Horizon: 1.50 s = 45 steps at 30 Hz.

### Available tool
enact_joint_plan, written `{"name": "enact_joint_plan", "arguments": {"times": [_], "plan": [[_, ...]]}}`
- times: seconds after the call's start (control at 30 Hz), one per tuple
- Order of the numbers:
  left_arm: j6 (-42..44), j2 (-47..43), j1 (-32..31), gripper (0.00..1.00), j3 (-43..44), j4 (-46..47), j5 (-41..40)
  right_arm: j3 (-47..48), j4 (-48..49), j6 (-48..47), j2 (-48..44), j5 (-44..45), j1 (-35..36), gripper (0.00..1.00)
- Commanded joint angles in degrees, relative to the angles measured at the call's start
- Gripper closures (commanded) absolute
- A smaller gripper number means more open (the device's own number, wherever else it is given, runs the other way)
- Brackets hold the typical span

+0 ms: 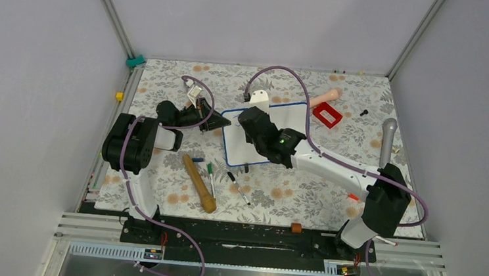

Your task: Write a sentence on the whiteboard

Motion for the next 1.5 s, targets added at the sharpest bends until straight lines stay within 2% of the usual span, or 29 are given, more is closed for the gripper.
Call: {"name": "enact_joint_plan", "arguments": {"times": [0.0, 0.57, 0.77, 1.47], "plan": [[5.59, 0.98, -0.66, 1.0, -0.06, 3.14, 5.03, 2.67, 0.52, 0.99, 0.49, 1.66, -0.61, 1.0], [5.8, 0.84, -0.79, 1.0, 0.1, 3.14, 5.7, 4.05, 0.38, -1.2, 1.84, -3.2, -0.7, 1.0], [5.76, 0.79, -0.81, 1.0, 0.11, 3.14, 5.75, 5.51, -2.46, -0.64, 2.9, -4.0, -0.7, 1.0], [5.71, 0.59, -1.01, 1.0, 0.1, 3.22, 5.67, 6.93, -7.66, 3.77, 3.17, 2.13, -1.33, 1.0]]}}
